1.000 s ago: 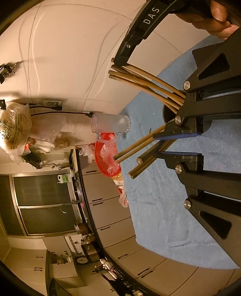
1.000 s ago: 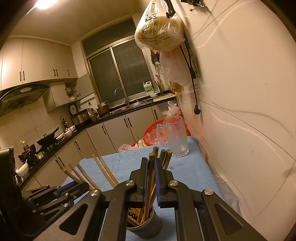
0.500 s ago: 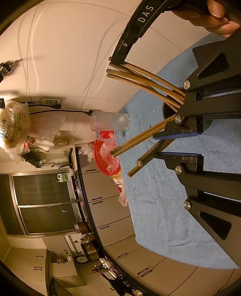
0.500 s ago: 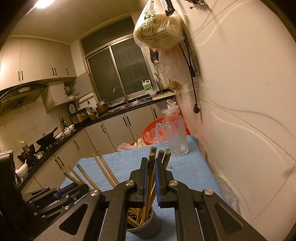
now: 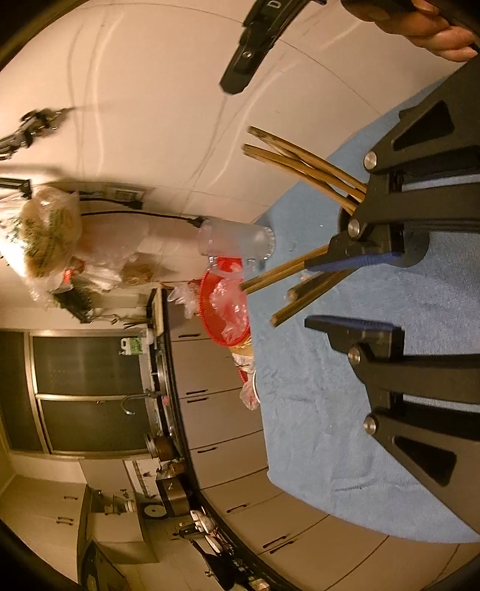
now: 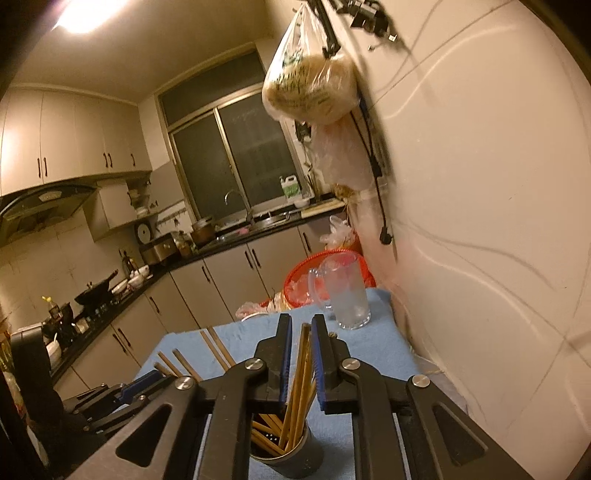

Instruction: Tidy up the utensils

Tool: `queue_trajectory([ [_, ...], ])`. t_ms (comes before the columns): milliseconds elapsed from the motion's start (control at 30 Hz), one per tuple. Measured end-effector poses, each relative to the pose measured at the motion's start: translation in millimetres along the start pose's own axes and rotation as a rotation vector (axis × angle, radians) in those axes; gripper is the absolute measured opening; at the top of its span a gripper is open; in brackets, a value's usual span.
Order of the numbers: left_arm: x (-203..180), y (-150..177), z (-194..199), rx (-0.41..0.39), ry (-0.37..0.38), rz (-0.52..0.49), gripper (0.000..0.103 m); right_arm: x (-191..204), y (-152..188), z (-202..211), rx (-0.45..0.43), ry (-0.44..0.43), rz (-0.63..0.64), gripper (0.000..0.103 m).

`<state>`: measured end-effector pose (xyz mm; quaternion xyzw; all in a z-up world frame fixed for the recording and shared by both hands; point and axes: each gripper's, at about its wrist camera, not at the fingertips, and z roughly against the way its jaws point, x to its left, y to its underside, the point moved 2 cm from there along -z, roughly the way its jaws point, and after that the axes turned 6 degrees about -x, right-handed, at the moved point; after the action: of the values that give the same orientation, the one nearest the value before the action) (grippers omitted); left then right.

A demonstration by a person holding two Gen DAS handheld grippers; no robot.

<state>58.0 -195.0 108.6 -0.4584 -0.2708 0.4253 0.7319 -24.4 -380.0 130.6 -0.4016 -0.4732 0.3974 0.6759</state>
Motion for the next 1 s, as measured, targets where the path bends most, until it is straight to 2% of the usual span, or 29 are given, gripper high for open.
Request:
queue_trajectory([
  [33, 3, -2, 6, -0.012, -0.006, 0.009, 0.040, 1, -2, 3, -0.003, 0.004, 0.000, 0.023],
  [100, 8, -3, 20, -0.043, -0.020, 0.025, 0.049, 2, -2, 15, -0.013, 0.019, 0.003, 0.042],
  [133, 11, -2, 28, -0.059, -0.032, 0.030, 0.054, 3, -1, 22, -0.022, 0.026, 0.004, 0.061],
  [167, 14, -2, 34, -0.071, -0.043, 0.031, 0.056, 3, -1, 28, -0.032, 0.035, 0.007, 0.069],
  [233, 21, 3, 48, -0.085, -0.064, 0.040, 0.066, 5, 3, 38, -0.040, 0.059, 0.019, 0.069],
  [400, 41, 26, 76, -0.083, -0.144, 0.062, 0.082, 15, 29, 62, 0.001, 0.127, 0.042, 0.074],
  [500, 49, 44, 86, -0.054, -0.235, 0.043, 0.088, 19, 51, 73, 0.038, 0.174, 0.045, 0.075],
  [633, 56, 67, 91, 0.019, -0.307, 0.003, 0.095, 30, 82, 87, 0.095, 0.264, 0.059, 0.079],
  [733, 60, 81, 97, 0.049, -0.339, -0.017, 0.096, 46, 98, 92, 0.140, 0.315, 0.132, 0.081],
  [800, 60, 90, 99, 0.079, -0.357, -0.051, 0.096, 51, 105, 99, 0.131, 0.346, 0.150, 0.081],
  [1000, 62, 111, 114, 0.111, -0.358, -0.062, 0.096, 65, 117, 116, 0.136, 0.356, 0.196, 0.081],
])
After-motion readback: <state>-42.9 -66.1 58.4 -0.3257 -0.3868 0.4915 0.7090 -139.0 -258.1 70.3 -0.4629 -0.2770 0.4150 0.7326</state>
